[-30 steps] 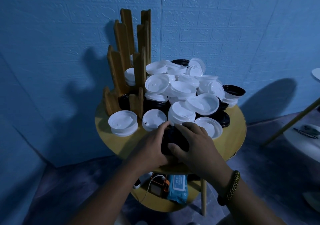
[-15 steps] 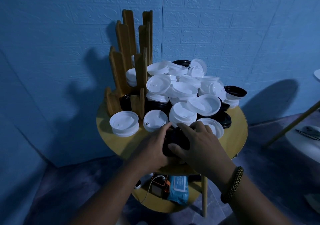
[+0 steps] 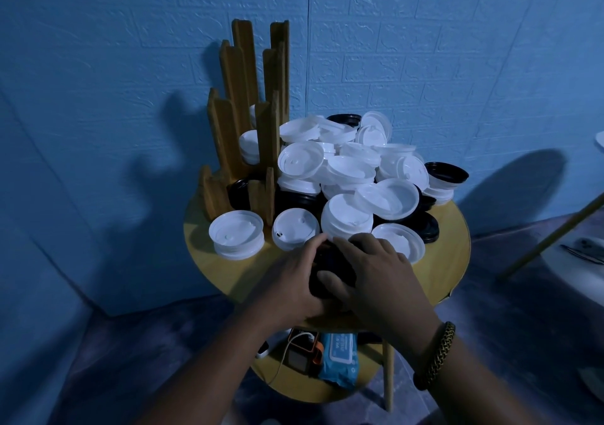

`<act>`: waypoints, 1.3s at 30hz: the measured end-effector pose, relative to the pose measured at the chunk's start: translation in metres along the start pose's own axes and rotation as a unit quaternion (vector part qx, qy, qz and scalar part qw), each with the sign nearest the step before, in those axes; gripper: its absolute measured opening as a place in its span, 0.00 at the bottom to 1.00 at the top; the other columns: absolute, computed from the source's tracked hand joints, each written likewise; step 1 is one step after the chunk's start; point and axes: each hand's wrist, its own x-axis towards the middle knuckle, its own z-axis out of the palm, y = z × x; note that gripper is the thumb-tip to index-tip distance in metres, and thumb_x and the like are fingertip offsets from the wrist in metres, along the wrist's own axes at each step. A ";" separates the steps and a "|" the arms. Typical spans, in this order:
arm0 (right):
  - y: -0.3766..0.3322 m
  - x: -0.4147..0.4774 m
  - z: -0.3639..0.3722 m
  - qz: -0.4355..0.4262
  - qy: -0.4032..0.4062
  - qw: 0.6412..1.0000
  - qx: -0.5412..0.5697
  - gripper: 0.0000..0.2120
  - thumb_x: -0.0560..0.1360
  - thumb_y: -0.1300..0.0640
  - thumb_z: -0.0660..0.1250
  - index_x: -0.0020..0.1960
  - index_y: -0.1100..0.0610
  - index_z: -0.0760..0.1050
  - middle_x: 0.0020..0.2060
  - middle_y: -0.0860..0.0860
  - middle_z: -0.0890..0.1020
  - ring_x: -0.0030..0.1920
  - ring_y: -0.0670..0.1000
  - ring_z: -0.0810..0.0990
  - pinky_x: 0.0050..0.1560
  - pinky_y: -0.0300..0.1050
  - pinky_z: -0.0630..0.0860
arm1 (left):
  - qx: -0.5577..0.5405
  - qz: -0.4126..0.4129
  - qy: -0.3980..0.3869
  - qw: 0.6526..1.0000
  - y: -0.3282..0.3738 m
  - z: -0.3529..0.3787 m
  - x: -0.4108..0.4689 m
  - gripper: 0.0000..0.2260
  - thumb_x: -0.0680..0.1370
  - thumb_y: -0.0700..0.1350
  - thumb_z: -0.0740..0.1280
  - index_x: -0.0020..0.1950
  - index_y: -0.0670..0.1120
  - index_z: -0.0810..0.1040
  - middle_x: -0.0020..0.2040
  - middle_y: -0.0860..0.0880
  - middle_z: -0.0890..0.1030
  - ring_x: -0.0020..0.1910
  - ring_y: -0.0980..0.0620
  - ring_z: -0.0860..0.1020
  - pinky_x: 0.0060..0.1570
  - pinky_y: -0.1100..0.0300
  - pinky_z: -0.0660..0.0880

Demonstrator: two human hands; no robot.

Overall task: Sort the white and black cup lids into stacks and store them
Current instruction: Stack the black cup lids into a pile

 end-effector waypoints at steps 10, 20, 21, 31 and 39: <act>0.003 -0.002 0.011 -0.014 0.027 0.997 0.069 0.26 0.73 0.31 0.56 0.67 0.40 0.70 0.65 0.42 0.72 0.64 0.48 0.69 0.60 0.47 0.68 | 0.002 -0.001 -0.006 1.000 -0.002 0.000 0.000 0.44 0.71 0.56 0.75 0.79 0.65 0.51 0.74 0.59 0.68 0.68 0.57 0.71 0.62 0.57 0.74; 0.013 -0.003 0.012 -0.049 0.018 0.993 0.108 0.28 0.77 0.34 0.51 0.71 0.43 0.70 0.69 0.43 0.71 0.68 0.48 0.68 0.64 0.50 0.70 | -0.001 -0.001 -0.013 1.000 -0.003 -0.001 0.000 0.46 0.69 0.63 0.76 0.79 0.66 0.51 0.75 0.59 0.67 0.71 0.58 0.70 0.66 0.52 0.74; 0.014 -0.001 0.010 -0.054 0.013 0.993 0.102 0.28 0.76 0.34 0.51 0.71 0.43 0.71 0.69 0.43 0.71 0.67 0.48 0.68 0.63 0.51 0.70 | 0.001 -0.001 -0.012 1.000 -0.003 -0.001 0.000 0.47 0.69 0.63 0.77 0.79 0.66 0.51 0.75 0.59 0.68 0.70 0.58 0.70 0.66 0.52 0.74; 0.010 0.005 -0.004 -0.061 -0.034 0.998 0.012 0.26 0.76 0.32 0.54 0.71 0.39 0.66 0.63 0.42 0.72 0.59 0.49 0.70 0.56 0.47 0.71 | 0.012 -0.001 -0.014 1.000 0.000 0.000 0.001 0.48 0.69 0.60 0.78 0.80 0.63 0.50 0.75 0.58 0.68 0.69 0.57 0.70 0.65 0.56 0.73; -0.002 -0.002 0.014 0.019 0.048 0.998 0.034 0.31 0.72 0.29 0.54 0.68 0.46 0.70 0.58 0.45 0.75 0.56 0.50 0.70 0.55 0.46 0.70 | 0.004 -0.001 -0.017 1.000 -0.001 -0.001 0.000 0.44 0.72 0.56 0.76 0.79 0.64 0.52 0.74 0.58 0.69 0.68 0.58 0.71 0.64 0.58 0.74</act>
